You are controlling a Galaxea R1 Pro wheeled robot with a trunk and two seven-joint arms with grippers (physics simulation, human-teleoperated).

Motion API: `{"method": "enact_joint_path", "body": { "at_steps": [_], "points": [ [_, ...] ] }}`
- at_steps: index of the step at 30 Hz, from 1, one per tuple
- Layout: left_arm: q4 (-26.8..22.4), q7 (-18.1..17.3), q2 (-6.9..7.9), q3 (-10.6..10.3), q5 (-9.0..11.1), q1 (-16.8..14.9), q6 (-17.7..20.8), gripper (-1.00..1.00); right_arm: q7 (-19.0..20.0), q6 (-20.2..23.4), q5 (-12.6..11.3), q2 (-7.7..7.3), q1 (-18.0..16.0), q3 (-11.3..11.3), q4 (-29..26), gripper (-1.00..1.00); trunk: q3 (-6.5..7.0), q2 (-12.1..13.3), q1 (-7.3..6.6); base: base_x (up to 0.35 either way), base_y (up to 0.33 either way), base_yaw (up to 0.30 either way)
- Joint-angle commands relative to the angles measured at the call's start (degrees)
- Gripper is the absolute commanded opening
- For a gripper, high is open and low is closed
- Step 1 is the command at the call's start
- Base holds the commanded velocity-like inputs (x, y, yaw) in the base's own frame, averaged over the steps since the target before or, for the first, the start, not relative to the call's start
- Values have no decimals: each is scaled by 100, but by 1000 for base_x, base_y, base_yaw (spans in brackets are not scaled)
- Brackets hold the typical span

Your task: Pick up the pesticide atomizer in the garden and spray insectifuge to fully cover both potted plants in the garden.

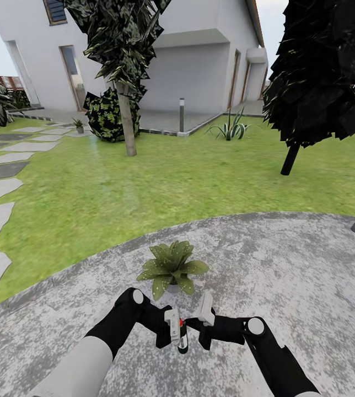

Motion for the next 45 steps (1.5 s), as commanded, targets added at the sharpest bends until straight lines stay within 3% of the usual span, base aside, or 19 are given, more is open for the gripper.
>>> {"method": "enact_joint_path", "body": {
  "at_steps": [1, 10, 13, 20, 21, 25, 27, 29, 31, 33, 34, 35, 36, 38, 41, 42, 45],
  "points": [
    [-4, -19, -2, 1, -25, 0, -1, -100, 5, -54, 60, 3, -3, -7, -5, -100, -5, -2, -1, 0, 0, 0],
    [68, -21, 3, -28, -123, 62, -20, -100, 5, -54, 60, 3, 3, -7, -5, -100, -5, -2, -1, 0, 0, 0],
    [70, -24, 395, -28, -136, 77, -25, -100, 5, -54, 60, 3, 0, -7, -5, -100, -5, -2, -1, 0, 0, 0],
    [75, -25, 1462, 17, -88, 86, -28, -100, -3, -54, 60, 3, -1, -7, 2, -100, -5, -2, -1, 0, 0, 0],
    [77, -25, 1598, 22, -77, 88, -31, -100, -3, -56, 60, -2, -1, -10, 3, 100, -5, -2, -1, 0, 0, 0],
    [92, -19, 2035, 28, -83, 110, -26, -100, -10, -62, 65, -25, 1, -23, 3, 100, -5, -2, -1, 0, 0, 0],
    [118, 85, 2154, 72, -70, 164, -13, -100, -55, -65, 72, -41, 3, -32, 6, 100, -5, -2, -1, 0, 0, 0],
    [219, 660, 2238, 378, -51, 204, 15, -100, -404, -72, 76, -115, 4, -62, 107, 100, -5, -2, -1, 0, 0, 0],
    [465, 1419, 2220, 887, -36, 213, 34, -100, -1049, -77, 69, -290, 5, -68, 430, 100, -5, -2, -1, 0, 0, 0],
    [937, 2461, 2186, 1745, 49, 217, 31, -100, -2030, -90, 62, -428, 6, -68, 1173, 100, -5, -2, -1, 0, 0, 0],
    [1235, 2980, 2170, 2217, 173, 217, 16, -100, -2592, -100, 58, -458, 6, -72, 1662, 100, -5, -2, -1, 0, 0, 0],
    [1437, 3333, 2166, 2536, 286, 218, 6, -100, -2993, -113, 49, -469, 6, -74, 1993, 100, -5, -2, -1, 0, 0, 0],
    [1731, 3906, 2168, 3004, 481, 222, -23, -100, -3659, -157, 33, -475, 6, -71, 2466, 100, -5, -2, -1, 0, 0, 0],
    [2151, 4923, 2189, 3652, 782, 299, -323, -100, -4924, -413, 0, -468, 9, -69, 3256, 100, -5, -2, -1, 0, 0, 0],
    [2331, 5885, 2164, 4137, 1133, 692, -1107, -100, -6272, -1127, -217, -420, 13, -69, 4263, 100, -5, -2, -1, 0, 0, 0],
    [2356, 6197, 2155, 4285, 1334, 877, -1369, -100, -6720, -1504, -474, -414, 16, -72, 4609, 100, -5, -2, -1, 0, 0, 0],
    [2435, 6559, 2137, 4465, 1967, 1264, -1789, -100, -7344, -2505, -1332, -457, 28, -75, 5181, 100, -5, -2, -1, 0, 0, 0]
  ]
}}
